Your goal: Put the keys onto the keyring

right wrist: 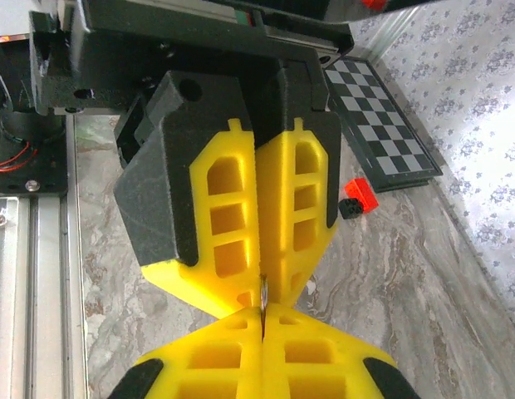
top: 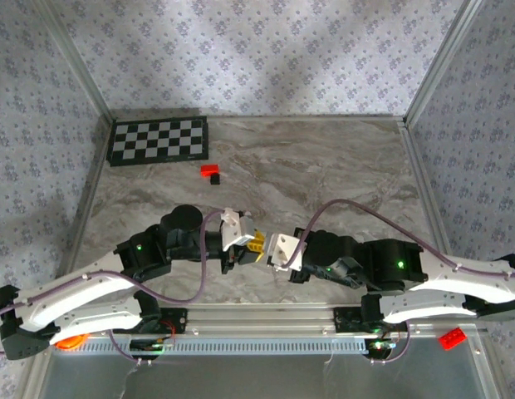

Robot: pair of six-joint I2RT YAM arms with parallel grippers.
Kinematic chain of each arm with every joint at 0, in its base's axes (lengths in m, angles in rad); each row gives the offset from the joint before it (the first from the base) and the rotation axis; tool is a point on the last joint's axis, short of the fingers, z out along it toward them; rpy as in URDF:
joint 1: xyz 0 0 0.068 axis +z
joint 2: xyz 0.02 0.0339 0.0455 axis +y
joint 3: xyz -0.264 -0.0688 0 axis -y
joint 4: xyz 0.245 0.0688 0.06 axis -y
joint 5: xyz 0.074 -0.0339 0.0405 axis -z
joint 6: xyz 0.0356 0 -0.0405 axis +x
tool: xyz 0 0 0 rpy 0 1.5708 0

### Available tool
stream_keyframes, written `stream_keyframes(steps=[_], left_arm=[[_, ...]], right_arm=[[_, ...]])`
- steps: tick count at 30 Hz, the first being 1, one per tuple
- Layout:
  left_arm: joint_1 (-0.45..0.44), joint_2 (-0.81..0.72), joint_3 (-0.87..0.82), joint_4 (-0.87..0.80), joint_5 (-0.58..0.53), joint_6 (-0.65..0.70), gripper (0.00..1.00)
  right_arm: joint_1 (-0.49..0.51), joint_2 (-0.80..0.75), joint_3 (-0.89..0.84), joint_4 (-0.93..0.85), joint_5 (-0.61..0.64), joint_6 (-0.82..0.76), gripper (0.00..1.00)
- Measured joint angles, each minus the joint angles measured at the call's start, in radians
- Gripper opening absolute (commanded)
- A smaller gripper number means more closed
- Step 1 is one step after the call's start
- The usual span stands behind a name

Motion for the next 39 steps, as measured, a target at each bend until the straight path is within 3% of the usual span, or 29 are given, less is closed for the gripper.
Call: stream_keyframes(steps=[20,33,39], left_arm=[[0.000,-0.014,0.015,-0.062,-0.019,0.036,0.14],[-0.010,-0.014,0.027,-0.109,-0.003,0.074,0.08],[-0.016,-0.008,0.035,-0.111,-0.004,0.085,0.18]], right_arm=[[0.006,-0.005,-0.010,-0.006,0.010,0.000,0.00],[0.005,0.013,-0.010,-0.014,0.017,0.000,0.00],[0.006,0.013,-0.010,-0.014,0.015,0.000,0.00]])
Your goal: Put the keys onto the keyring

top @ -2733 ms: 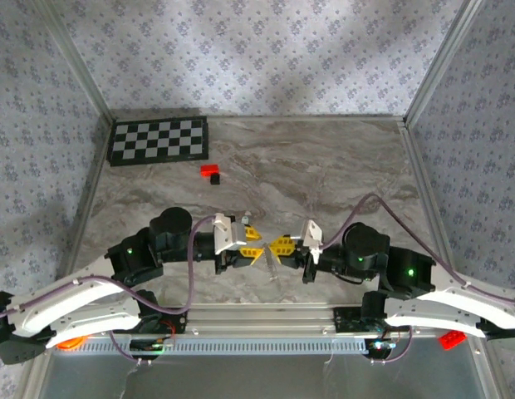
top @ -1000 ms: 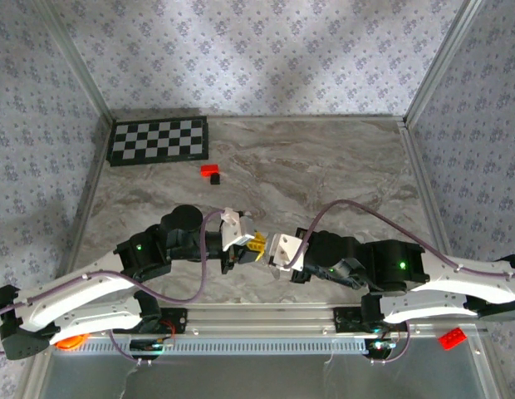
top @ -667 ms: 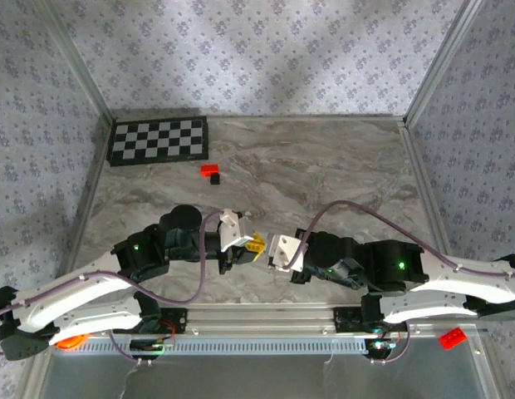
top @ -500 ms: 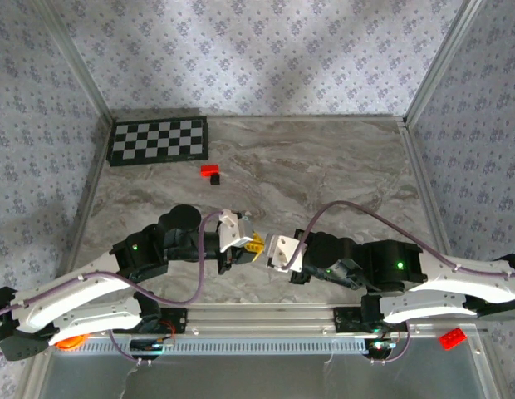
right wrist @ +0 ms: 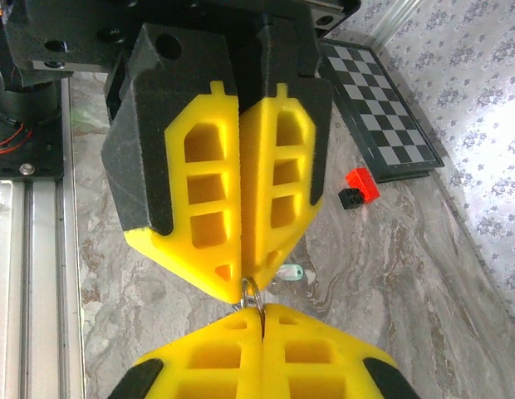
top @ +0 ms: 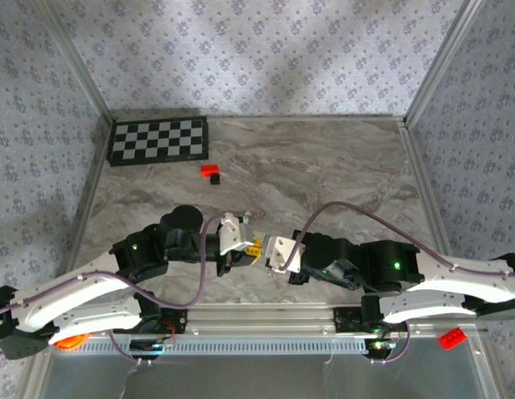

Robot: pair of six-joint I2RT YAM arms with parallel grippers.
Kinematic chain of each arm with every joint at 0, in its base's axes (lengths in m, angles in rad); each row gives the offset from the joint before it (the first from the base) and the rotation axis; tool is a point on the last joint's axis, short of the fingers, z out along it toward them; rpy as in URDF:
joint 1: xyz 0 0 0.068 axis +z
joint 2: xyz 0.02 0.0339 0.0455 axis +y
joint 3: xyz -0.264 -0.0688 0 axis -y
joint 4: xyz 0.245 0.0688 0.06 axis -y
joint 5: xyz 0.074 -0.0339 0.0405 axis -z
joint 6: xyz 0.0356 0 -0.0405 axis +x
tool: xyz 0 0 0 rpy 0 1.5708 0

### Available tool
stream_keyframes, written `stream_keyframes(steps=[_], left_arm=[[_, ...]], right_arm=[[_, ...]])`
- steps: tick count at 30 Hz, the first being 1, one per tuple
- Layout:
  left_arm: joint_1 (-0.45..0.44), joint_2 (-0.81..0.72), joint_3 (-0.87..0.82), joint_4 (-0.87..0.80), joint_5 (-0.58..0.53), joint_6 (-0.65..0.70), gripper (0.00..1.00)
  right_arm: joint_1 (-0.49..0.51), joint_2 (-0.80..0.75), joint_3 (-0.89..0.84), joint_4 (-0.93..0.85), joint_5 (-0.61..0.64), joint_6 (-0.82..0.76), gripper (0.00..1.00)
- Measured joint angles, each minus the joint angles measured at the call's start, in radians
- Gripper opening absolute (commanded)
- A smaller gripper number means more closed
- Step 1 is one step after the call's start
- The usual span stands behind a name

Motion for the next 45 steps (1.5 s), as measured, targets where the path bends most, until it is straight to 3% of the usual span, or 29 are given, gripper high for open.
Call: stream_keyframes(steps=[11,33,41,45], left_arm=[[-0.010,0.000,0.003,0.055,0.000,0.002,0.11],[-0.011,0.008,0.003,0.056,0.000,0.004,0.15],[-0.011,0.014,0.005,0.052,0.000,0.018,0.00],[-0.011,0.013,0.005,0.053,0.000,0.022,0.00]], right_arm=[[0.002,-0.053,-0.033,0.030,-0.017,0.008,0.00],[0.002,-0.066,-0.056,0.064,-0.026,0.010,0.00],[-0.002,-0.066,-0.056,0.068,-0.024,0.011,0.00],[-0.002,-0.066,-0.057,0.068,-0.024,0.011,0.00]])
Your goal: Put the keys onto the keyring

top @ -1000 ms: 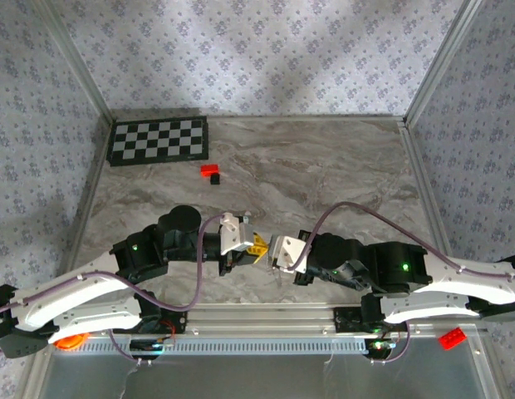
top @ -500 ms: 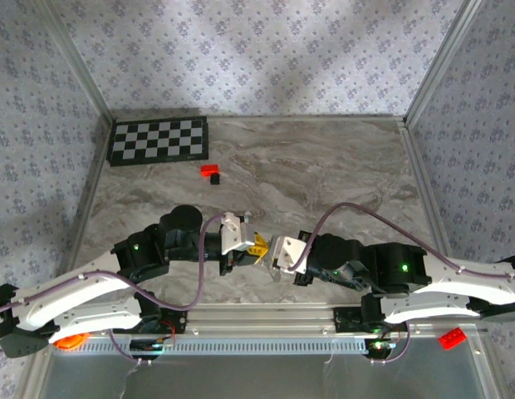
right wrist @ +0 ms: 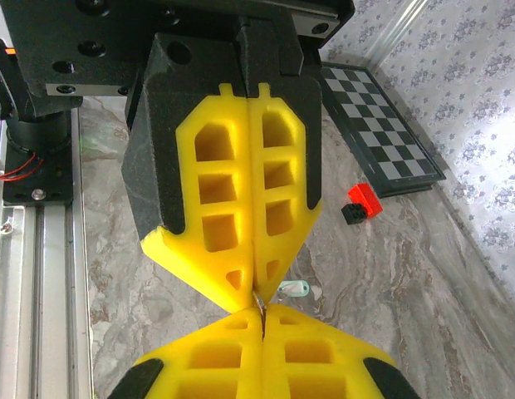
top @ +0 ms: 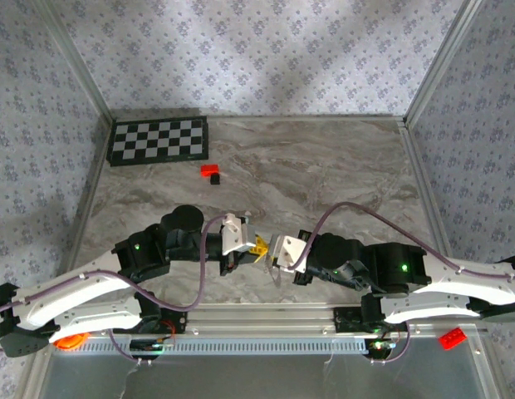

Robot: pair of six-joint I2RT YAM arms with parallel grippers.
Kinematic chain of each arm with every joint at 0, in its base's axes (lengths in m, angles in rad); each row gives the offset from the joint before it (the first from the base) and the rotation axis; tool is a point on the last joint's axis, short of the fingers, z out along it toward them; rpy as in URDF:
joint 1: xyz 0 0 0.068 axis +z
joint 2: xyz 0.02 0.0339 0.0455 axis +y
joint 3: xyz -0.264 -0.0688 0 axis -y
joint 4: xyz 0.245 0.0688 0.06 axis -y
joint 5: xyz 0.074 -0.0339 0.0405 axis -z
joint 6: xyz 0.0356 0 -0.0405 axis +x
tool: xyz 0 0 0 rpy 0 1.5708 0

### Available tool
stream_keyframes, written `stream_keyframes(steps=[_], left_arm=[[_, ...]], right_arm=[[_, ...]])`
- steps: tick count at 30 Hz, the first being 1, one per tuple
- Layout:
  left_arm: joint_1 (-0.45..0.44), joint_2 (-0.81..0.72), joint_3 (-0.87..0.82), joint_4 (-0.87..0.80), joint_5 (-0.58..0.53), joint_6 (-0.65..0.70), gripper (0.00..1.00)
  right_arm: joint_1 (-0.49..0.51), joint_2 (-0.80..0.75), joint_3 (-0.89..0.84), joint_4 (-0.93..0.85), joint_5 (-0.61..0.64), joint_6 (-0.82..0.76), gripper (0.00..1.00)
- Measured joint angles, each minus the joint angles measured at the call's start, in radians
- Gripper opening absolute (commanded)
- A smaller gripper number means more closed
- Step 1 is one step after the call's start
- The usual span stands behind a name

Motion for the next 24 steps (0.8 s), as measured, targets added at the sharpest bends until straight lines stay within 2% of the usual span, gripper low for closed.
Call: stream_keyframes(steps=[2,4,6,8,11,16,24], left_arm=[[0.000,-0.001,0.000,0.002,-0.001,-0.004,0.00],[0.000,-0.002,0.000,0.005,-0.005,-0.008,0.00],[-0.001,-0.002,-0.001,0.022,-0.021,-0.020,0.00],[0.000,-0.002,-0.003,0.054,-0.043,-0.032,0.00],[0.000,-0.009,-0.013,0.092,-0.067,-0.045,0.00],[0.000,-0.035,-0.042,0.132,-0.097,-0.052,0.00],[0.000,-0.046,-0.047,0.161,-0.116,-0.053,0.00]], right_arm=[[0.000,-0.001,-0.003,0.005,0.000,0.001,0.03],[0.000,-0.004,-0.005,0.010,0.001,0.011,0.22],[-0.001,-0.011,-0.013,0.031,-0.002,0.030,0.48],[0.001,-0.027,-0.034,0.062,-0.003,0.040,0.64],[0.001,-0.077,-0.087,0.103,0.002,0.074,0.78],[0.008,-0.184,-0.187,0.144,0.027,0.148,0.77],[0.011,-0.220,-0.303,0.198,0.085,0.246,0.64]])
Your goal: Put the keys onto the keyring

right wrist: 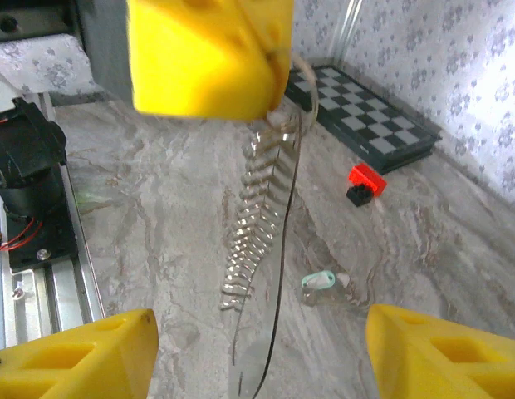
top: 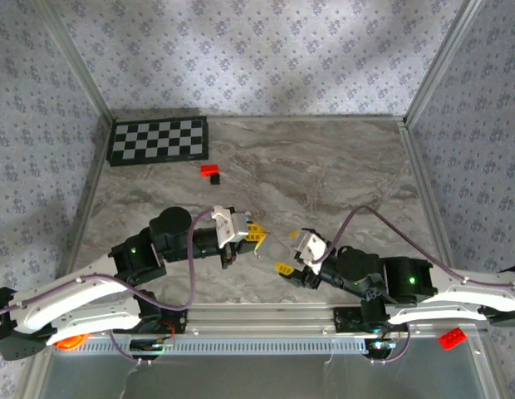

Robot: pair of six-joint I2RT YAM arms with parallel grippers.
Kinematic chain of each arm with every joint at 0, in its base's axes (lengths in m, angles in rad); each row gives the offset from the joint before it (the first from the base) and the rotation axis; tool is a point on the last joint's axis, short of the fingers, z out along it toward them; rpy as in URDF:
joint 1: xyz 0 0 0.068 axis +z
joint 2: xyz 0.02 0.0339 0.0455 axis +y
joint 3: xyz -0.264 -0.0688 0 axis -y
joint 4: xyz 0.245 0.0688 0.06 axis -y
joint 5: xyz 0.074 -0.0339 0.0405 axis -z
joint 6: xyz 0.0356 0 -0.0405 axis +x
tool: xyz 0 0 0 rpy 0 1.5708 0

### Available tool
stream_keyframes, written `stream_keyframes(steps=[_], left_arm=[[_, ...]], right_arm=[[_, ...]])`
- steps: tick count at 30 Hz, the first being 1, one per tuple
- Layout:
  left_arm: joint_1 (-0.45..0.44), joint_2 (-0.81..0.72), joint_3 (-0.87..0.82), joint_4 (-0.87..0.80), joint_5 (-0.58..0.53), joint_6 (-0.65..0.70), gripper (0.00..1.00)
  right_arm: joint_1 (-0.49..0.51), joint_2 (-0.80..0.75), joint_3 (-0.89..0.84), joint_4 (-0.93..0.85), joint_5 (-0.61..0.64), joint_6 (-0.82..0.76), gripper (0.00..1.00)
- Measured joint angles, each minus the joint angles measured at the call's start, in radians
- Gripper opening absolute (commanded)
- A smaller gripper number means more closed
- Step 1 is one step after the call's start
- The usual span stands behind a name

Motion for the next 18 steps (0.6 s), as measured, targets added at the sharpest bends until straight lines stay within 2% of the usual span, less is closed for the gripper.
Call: stream_keyframes(steps=[8,15,18], left_arm=[[0.000,-0.002,0.000,0.003,-0.012,-0.004,0.00],[0.000,-0.002,-0.003,0.004,-0.050,-0.003,0.00],[0.000,-0.008,-0.010,0.007,-0.069,-0.003,0.00]], right_arm=[[0.000,0.017,-0.042,0.057,0.027,0.023,0.39],[0.000,0.041,-0.048,0.111,0.071,0.013,0.07],[0.001,0.059,-0.049,0.126,0.108,0.008,0.00]])
